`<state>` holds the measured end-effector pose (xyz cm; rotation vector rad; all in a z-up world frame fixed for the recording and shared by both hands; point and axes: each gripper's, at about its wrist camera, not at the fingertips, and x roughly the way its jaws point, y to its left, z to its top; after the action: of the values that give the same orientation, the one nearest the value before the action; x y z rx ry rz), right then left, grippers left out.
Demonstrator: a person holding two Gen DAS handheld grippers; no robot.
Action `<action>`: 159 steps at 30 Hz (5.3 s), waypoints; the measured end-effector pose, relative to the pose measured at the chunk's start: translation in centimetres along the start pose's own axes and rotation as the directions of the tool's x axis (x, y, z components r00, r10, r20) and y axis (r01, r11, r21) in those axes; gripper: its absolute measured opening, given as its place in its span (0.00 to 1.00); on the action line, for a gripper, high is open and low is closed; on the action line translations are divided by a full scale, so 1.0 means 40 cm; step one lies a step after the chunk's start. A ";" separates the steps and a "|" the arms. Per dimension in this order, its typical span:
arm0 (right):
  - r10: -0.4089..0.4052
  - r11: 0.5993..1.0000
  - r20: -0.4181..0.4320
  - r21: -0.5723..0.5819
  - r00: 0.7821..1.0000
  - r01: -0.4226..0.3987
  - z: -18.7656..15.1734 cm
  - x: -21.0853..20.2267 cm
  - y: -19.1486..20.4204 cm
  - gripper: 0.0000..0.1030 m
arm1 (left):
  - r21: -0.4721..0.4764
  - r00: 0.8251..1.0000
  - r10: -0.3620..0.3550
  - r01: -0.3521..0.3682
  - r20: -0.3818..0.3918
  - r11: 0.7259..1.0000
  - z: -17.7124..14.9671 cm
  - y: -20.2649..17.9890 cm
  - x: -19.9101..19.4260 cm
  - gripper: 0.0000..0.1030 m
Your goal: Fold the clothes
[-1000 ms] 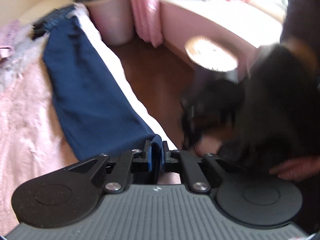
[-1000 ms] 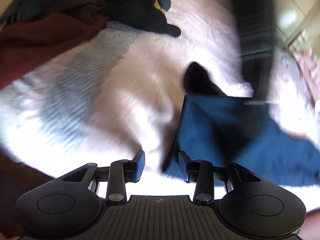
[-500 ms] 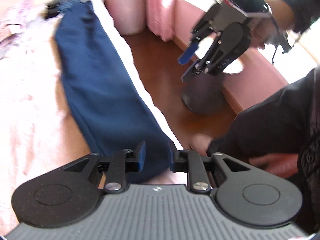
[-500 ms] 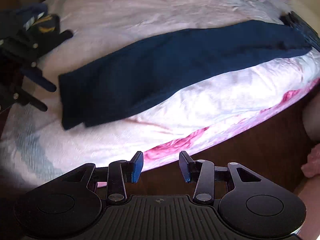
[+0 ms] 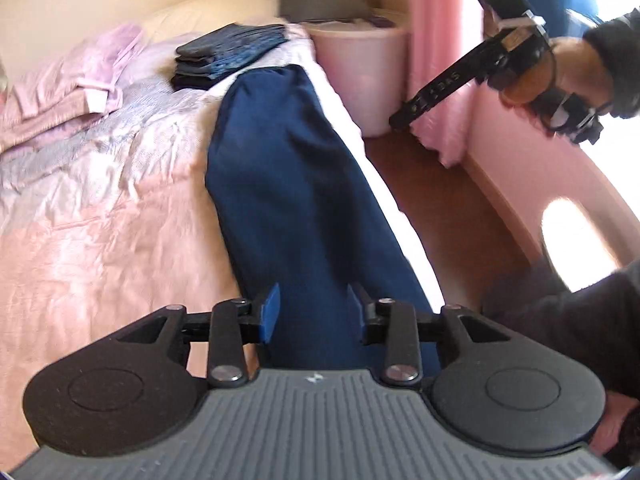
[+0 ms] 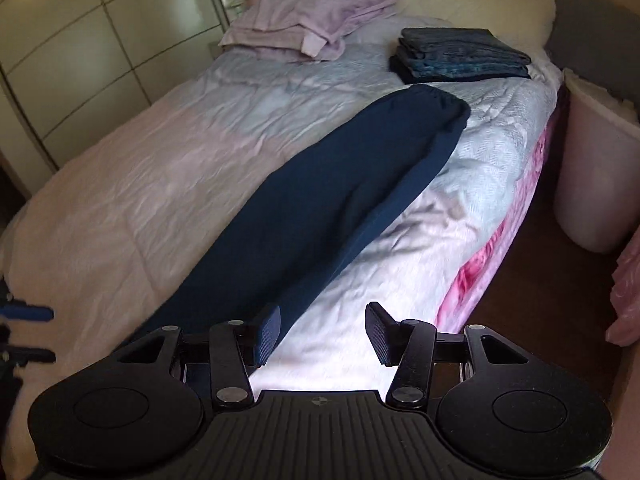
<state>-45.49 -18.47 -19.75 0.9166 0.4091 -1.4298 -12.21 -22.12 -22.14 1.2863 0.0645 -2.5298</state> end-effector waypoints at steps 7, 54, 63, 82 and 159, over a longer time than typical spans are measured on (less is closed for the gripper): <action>0.058 0.968 0.020 0.242 0.998 -0.061 0.322 0.195 -0.330 0.50 | -0.054 1.000 0.022 -0.022 0.001 0.998 0.308 0.104 0.253 0.39; 0.419 0.863 -0.205 0.392 0.885 -0.317 0.608 0.596 -0.638 0.05 | -0.161 0.871 -0.266 0.218 -0.413 0.963 0.864 0.483 1.031 0.17; 0.457 0.852 -0.120 0.344 0.881 -0.395 0.691 0.571 -0.647 0.04 | -0.196 0.870 -0.248 0.178 -0.426 0.964 0.885 0.520 1.063 0.12; 0.408 0.858 -0.146 0.399 0.901 -0.324 0.607 0.587 -0.658 0.25 | -0.277 0.925 -0.277 0.203 -0.259 0.939 0.831 0.560 1.000 0.37; -0.049 0.921 -0.396 -0.374 0.917 -0.112 0.618 0.739 -0.298 0.42 | -0.751 0.926 -0.336 0.346 0.175 0.563 0.289 0.549 0.653 0.44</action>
<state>-59.20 -55.03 -29.84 0.8755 0.9481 -1.0677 -29.42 -51.48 -33.92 0.9233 1.3775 -2.2949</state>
